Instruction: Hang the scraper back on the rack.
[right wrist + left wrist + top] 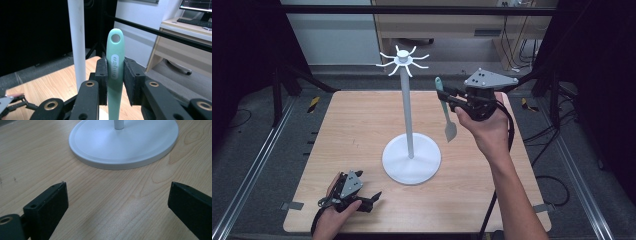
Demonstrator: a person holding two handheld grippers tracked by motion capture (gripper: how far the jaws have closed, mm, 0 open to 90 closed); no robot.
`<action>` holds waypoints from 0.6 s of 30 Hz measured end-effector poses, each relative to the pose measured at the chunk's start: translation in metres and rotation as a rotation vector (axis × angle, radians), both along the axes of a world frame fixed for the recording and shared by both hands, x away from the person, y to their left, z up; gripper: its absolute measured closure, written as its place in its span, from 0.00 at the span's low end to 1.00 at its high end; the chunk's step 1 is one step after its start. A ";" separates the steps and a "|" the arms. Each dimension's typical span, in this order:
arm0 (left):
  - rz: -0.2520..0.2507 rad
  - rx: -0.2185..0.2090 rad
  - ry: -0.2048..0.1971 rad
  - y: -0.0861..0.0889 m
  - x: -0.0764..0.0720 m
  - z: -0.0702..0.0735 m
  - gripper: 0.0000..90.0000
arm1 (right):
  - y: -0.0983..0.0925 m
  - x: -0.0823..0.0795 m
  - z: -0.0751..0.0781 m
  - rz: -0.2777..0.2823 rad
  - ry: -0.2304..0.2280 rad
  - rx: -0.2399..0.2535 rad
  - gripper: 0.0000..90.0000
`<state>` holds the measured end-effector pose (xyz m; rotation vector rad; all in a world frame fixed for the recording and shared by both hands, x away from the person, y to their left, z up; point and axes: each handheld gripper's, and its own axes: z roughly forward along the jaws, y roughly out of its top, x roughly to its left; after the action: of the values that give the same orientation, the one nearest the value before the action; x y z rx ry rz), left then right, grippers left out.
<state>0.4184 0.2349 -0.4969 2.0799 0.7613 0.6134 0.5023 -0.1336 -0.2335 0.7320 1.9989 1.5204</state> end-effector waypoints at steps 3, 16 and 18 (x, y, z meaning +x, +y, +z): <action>0.002 0.000 0.001 0.000 0.001 0.000 0.03 | 0.002 -0.002 0.008 0.013 -0.017 0.018 0.83; 0.000 0.004 0.001 0.000 0.000 0.000 0.03 | 0.010 -0.007 0.025 0.035 -0.050 0.038 0.83; 0.000 0.003 0.001 0.000 0.000 0.000 0.03 | 0.010 -0.008 0.027 0.036 -0.054 0.042 0.83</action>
<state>0.4182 0.2348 -0.4971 2.0831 0.7613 0.6144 0.4941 -0.1238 -0.2068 0.6671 1.9557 1.5903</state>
